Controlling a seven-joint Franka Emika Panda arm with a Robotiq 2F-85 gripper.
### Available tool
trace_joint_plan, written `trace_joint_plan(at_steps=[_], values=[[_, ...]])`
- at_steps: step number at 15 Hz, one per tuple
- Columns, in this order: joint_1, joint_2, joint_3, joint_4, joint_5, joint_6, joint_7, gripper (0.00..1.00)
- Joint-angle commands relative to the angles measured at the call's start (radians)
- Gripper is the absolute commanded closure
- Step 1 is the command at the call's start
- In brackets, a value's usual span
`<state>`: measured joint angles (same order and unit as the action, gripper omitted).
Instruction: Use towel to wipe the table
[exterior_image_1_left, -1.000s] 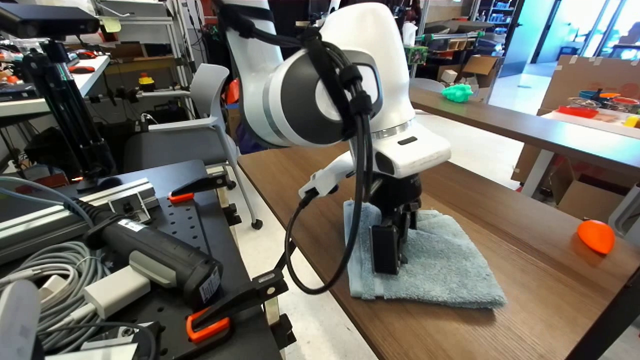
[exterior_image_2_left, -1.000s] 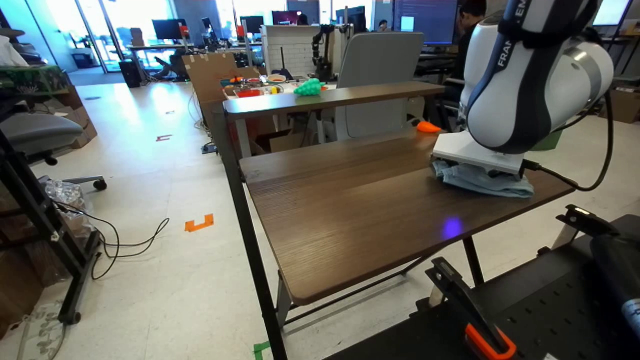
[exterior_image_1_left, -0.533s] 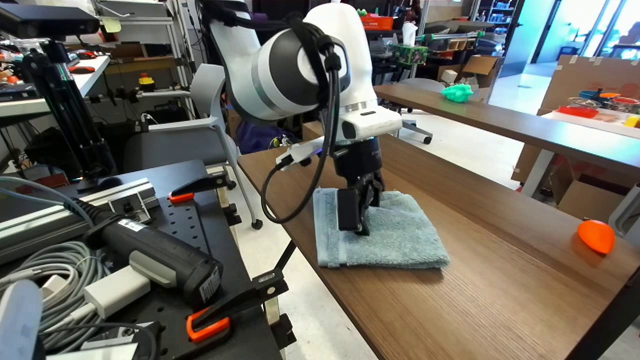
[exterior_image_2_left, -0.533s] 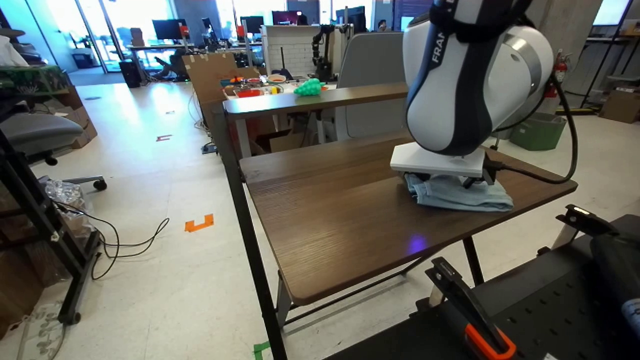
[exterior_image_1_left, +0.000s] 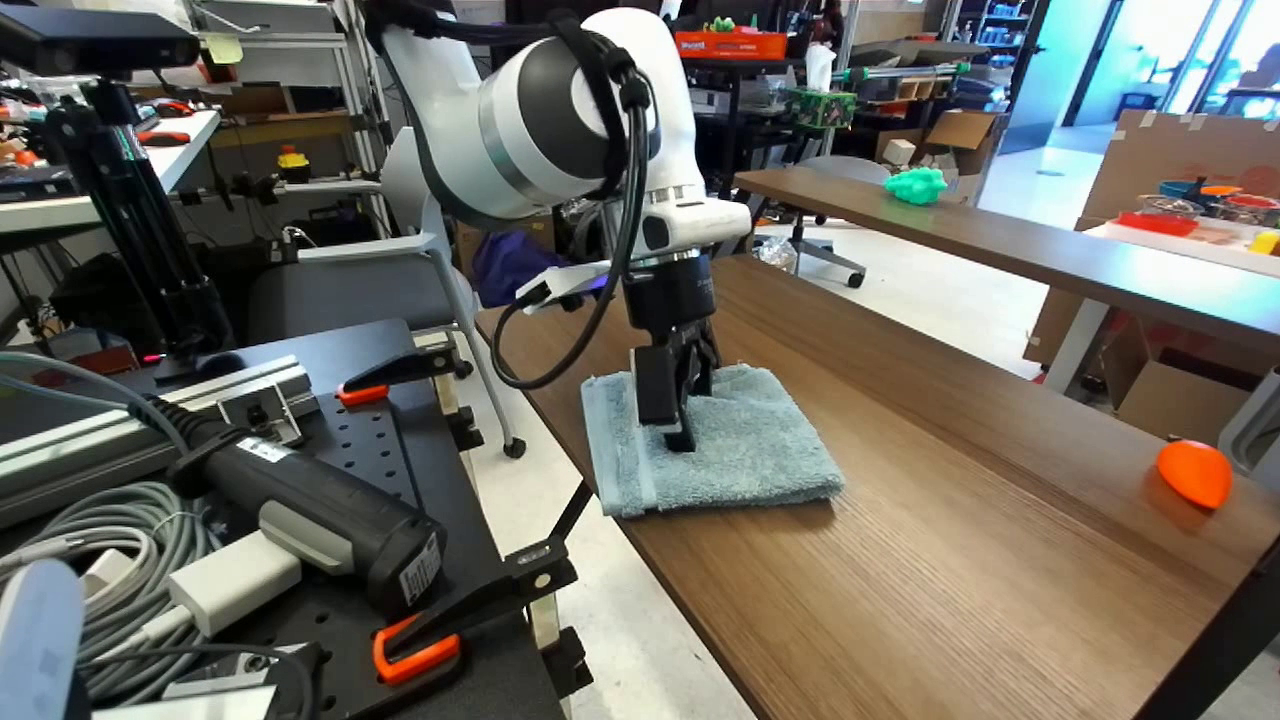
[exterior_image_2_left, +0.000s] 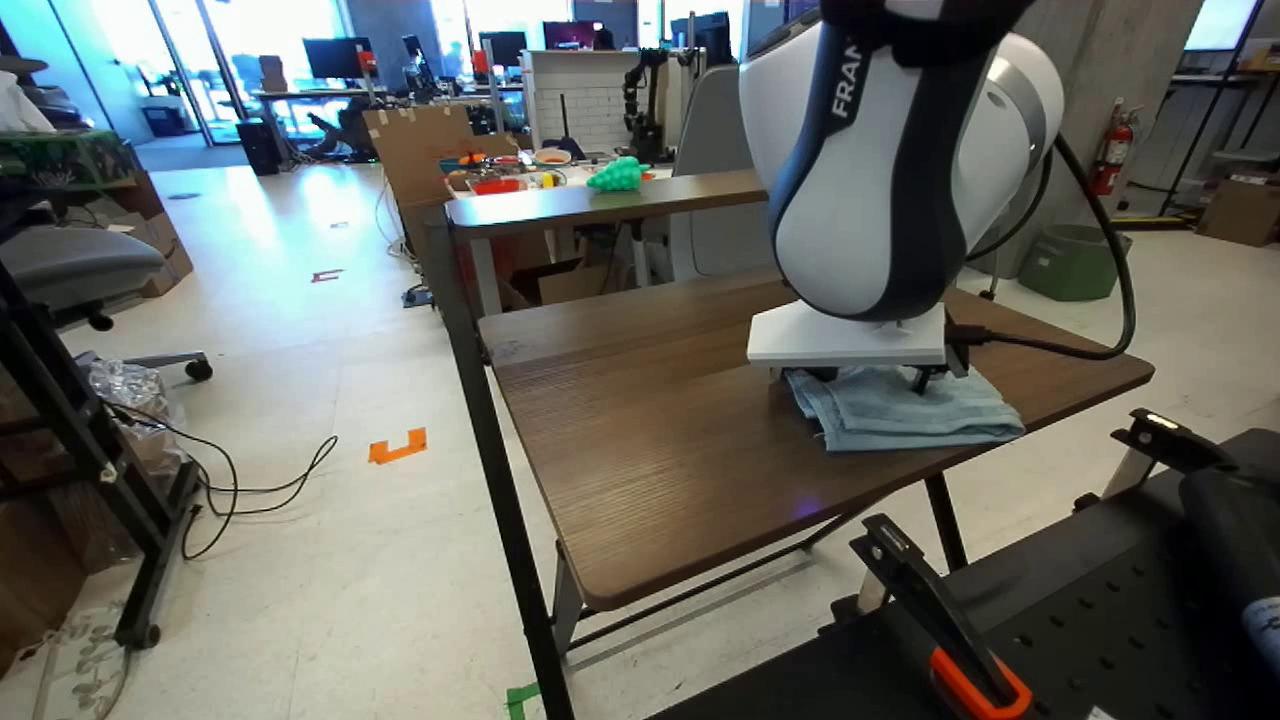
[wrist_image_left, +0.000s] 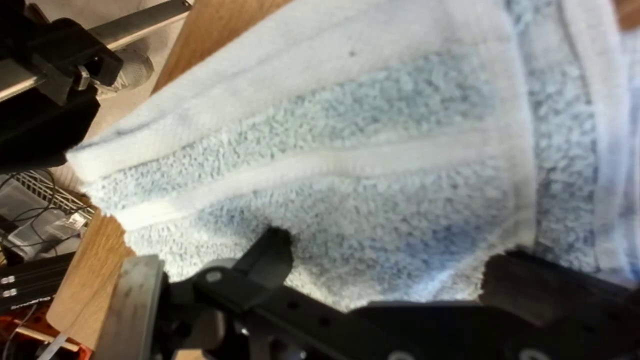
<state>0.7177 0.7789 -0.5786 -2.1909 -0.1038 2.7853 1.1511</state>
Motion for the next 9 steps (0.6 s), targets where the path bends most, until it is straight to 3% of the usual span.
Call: trace_joint_plan(at_steps=[1, 5, 9], values=[[-0.014, -0.005, 0.01, 0.003, -0.028, -0.002, 0.017, 0.0], [-0.066, 0.03, 0.033, 0.1, 0.003, -0.082, 0.045, 0.0], [-0.18, 0.034, 0.159, 0.211, 0.023, -0.207, 0.082, 0.0]])
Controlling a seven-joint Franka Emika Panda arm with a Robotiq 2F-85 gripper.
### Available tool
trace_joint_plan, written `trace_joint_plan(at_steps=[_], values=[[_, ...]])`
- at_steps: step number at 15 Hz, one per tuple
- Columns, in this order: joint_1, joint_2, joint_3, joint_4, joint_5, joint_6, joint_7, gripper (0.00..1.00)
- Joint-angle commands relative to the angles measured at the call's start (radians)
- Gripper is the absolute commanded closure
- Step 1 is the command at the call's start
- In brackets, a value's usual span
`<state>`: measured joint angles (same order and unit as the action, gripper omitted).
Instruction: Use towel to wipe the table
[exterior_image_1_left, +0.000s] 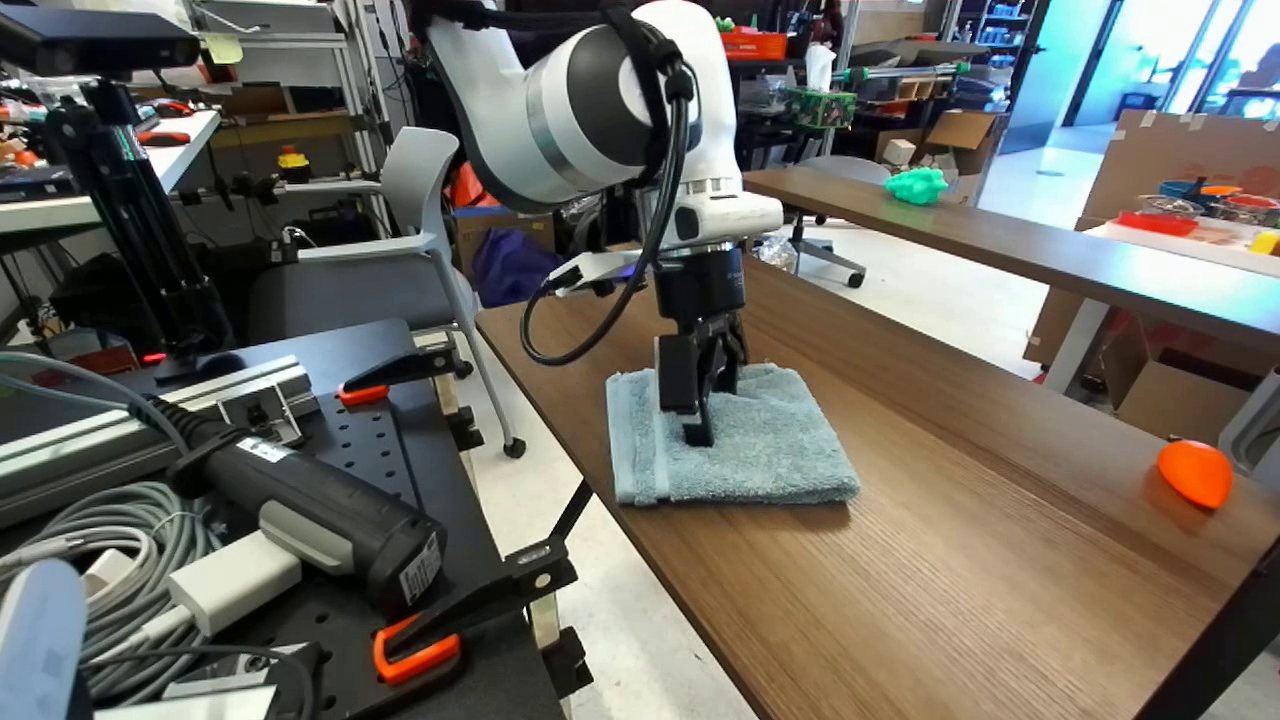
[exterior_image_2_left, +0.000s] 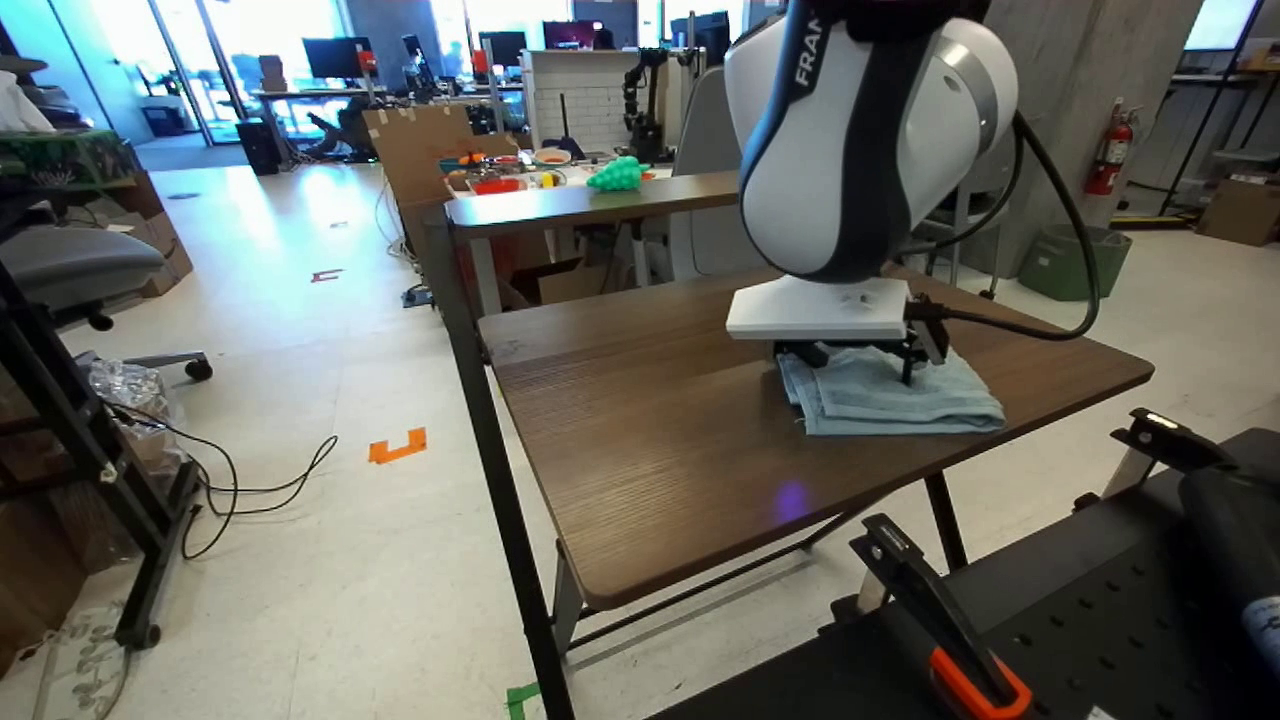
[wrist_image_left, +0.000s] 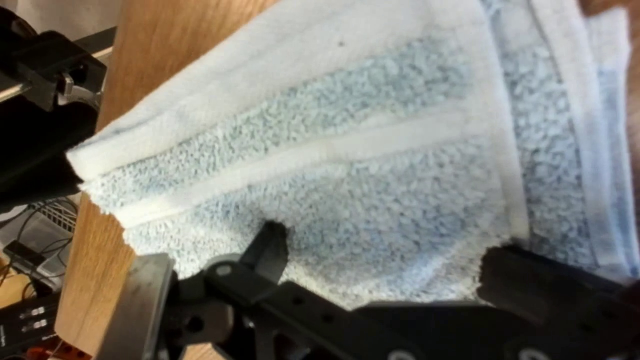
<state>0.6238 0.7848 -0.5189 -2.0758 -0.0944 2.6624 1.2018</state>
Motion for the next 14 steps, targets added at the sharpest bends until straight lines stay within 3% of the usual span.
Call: trace_joint_plan(at_steps=[1, 4, 7, 9, 14], values=[[-0.111, 0.024, 0.132, 0.12, 0.008, -0.131, 0.029, 0.0], [-0.185, 0.023, 0.234, 0.202, 0.001, -0.302, 0.014, 0.0], [-0.234, 0.038, 0.326, 0.263, 0.009, -0.372, 0.019, 0.0], [-0.241, 0.033, 0.371, 0.258, 0.003, -0.361, 0.02, 0.0], [-0.23, 0.01, 0.449, 0.181, 0.007, -0.193, 0.017, 0.0]])
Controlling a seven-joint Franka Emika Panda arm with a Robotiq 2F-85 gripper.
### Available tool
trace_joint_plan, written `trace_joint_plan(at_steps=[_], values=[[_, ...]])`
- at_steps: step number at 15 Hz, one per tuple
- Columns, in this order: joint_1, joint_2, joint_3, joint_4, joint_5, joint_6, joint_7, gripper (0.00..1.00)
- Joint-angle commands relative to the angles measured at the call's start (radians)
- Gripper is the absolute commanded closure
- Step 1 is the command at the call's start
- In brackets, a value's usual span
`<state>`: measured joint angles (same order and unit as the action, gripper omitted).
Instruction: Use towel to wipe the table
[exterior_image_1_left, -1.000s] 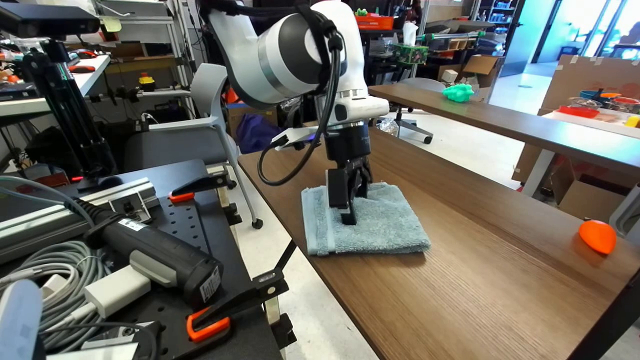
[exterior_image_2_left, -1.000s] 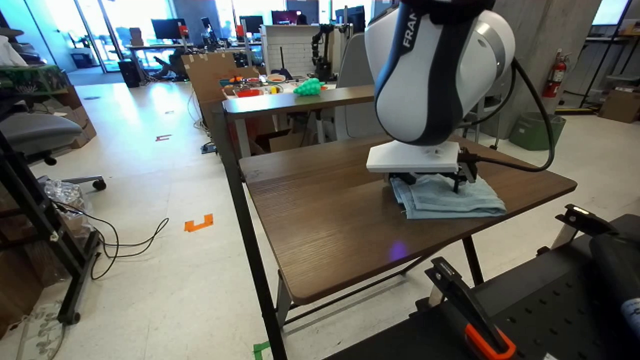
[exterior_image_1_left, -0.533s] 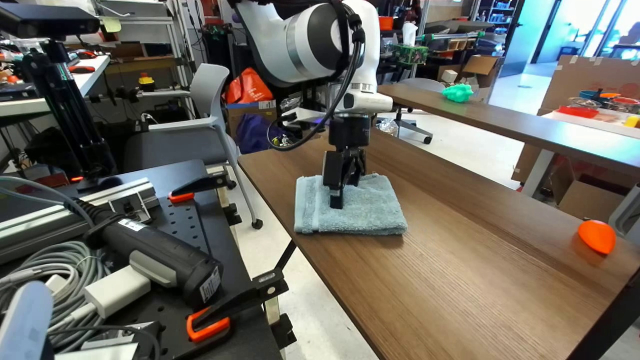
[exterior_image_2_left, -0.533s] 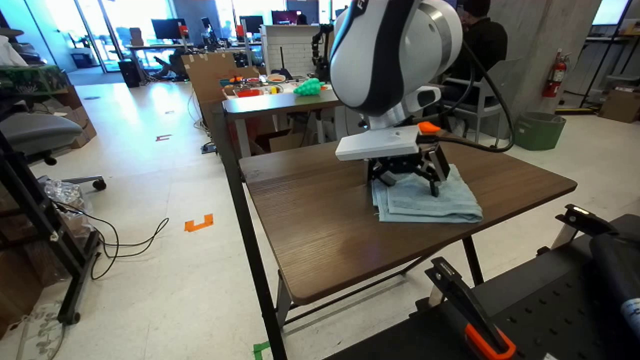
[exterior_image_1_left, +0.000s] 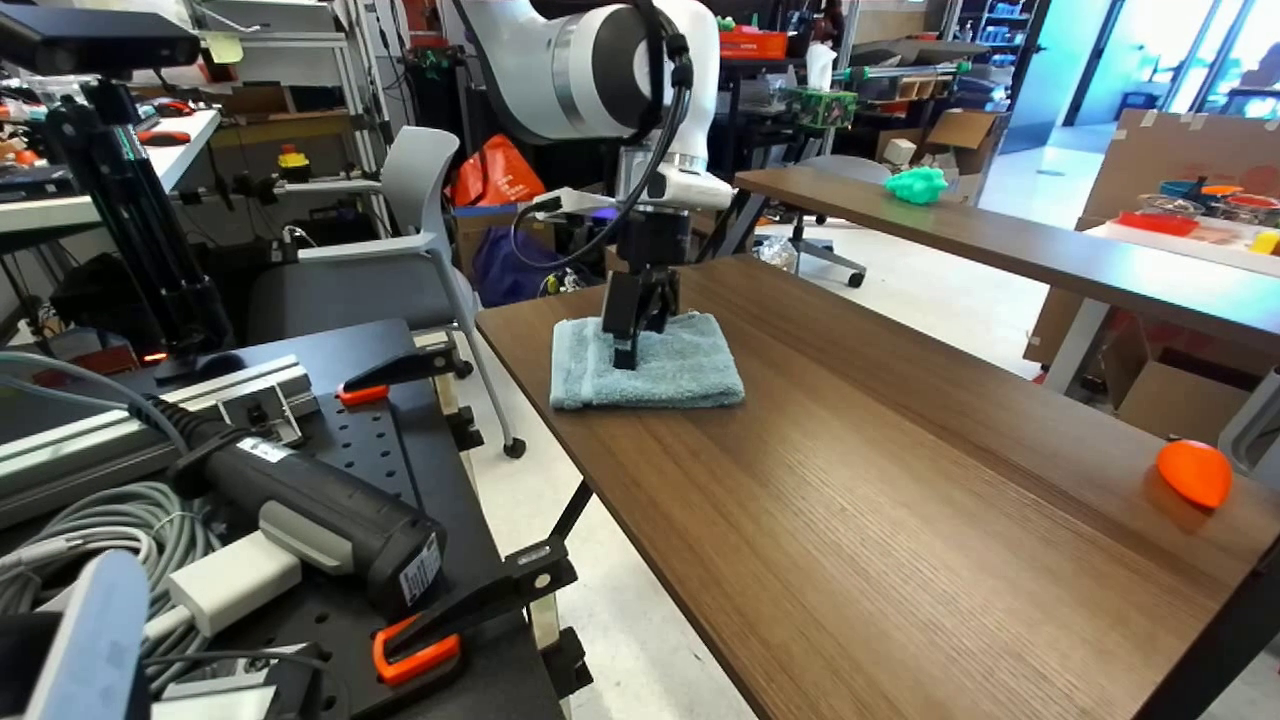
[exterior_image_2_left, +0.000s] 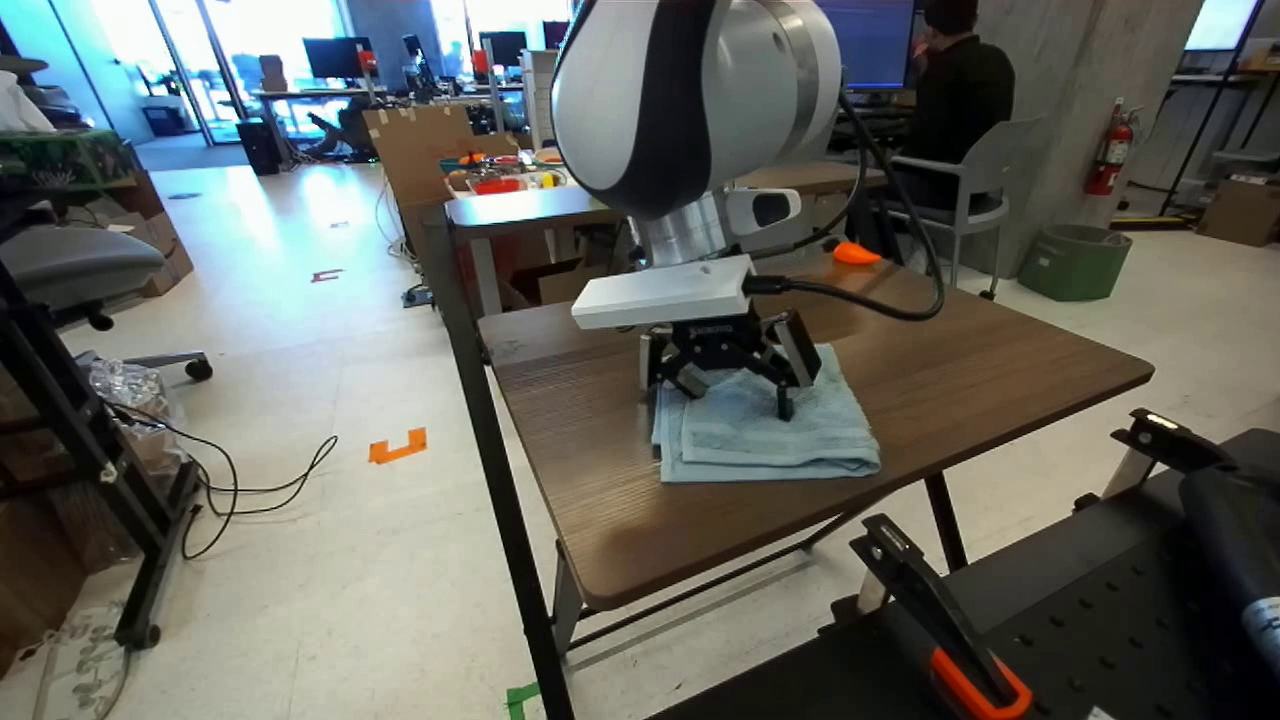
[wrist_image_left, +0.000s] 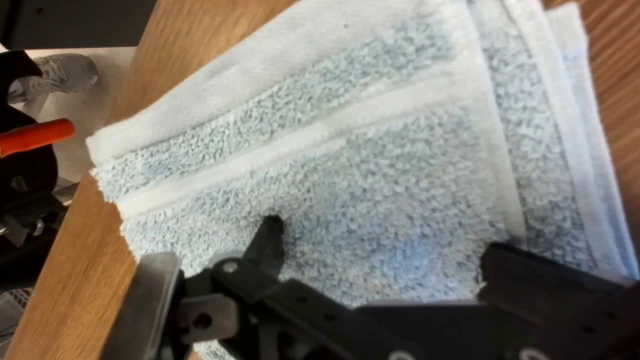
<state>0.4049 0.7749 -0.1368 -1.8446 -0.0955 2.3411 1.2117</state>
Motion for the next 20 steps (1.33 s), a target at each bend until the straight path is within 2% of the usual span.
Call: trace_joint_plan(at_steps=[1, 5, 9, 14, 20], values=[[-0.01, 0.017, 0.084, -0.066, 0.015, 0.166, 0.004, 0.0], [-0.02, 0.027, 0.15, -0.096, 0.072, 0.344, -0.008, 0.0], [-0.048, 0.059, 0.202, -0.036, 0.189, 0.412, -0.015, 0.0], [-0.09, 0.151, 0.174, 0.144, 0.305, 0.411, 0.029, 0.0], [-0.166, 0.246, 0.116, 0.336, 0.353, 0.351, 0.124, 0.0]])
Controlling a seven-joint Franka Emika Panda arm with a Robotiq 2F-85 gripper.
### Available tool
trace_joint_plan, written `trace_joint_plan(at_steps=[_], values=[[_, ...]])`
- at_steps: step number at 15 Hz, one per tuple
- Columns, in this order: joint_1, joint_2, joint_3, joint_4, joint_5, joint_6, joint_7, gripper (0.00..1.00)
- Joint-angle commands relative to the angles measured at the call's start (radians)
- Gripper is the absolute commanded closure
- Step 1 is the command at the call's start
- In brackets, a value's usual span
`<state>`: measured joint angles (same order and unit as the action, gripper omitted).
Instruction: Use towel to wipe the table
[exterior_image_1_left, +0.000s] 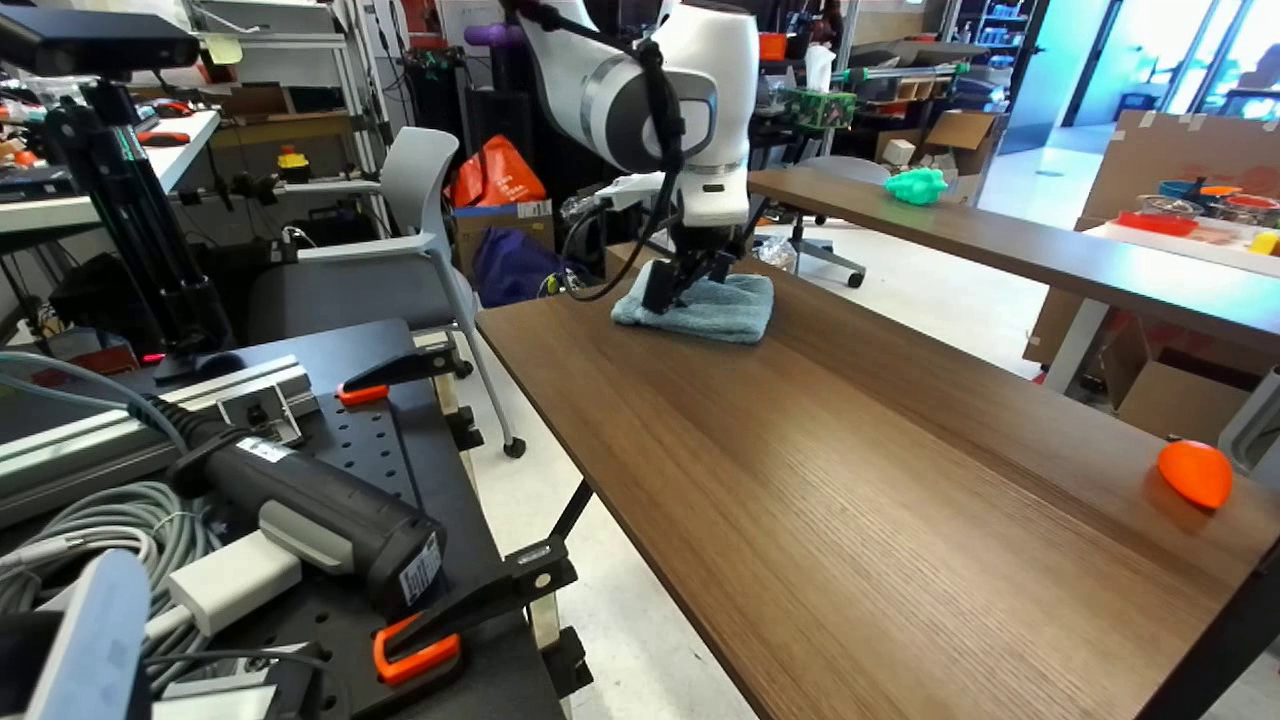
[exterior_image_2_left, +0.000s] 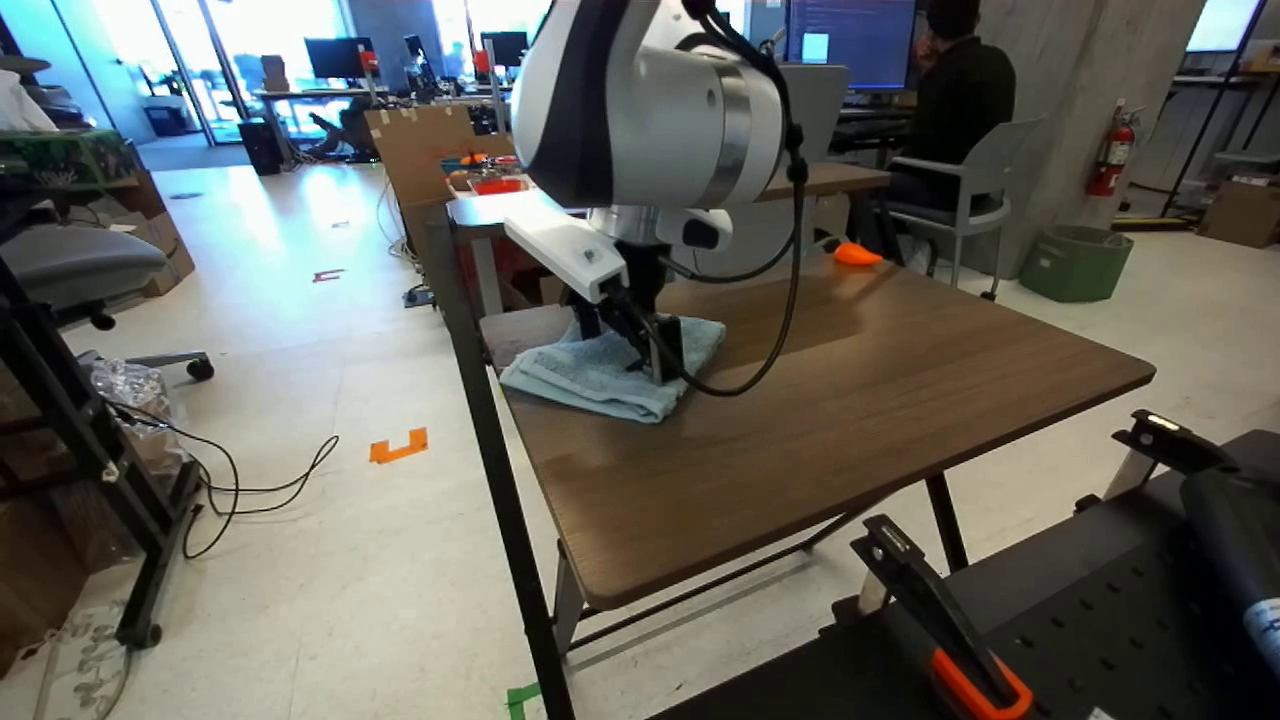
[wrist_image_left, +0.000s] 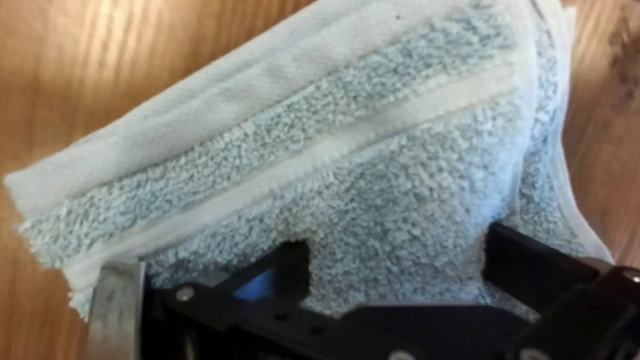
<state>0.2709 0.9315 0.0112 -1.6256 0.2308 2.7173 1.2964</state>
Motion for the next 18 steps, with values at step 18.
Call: trace_joint_plan(at_steps=[18], values=[[-0.123, 0.082, -0.381, 0.051, -0.176, -0.241, 0.199, 0.0]])
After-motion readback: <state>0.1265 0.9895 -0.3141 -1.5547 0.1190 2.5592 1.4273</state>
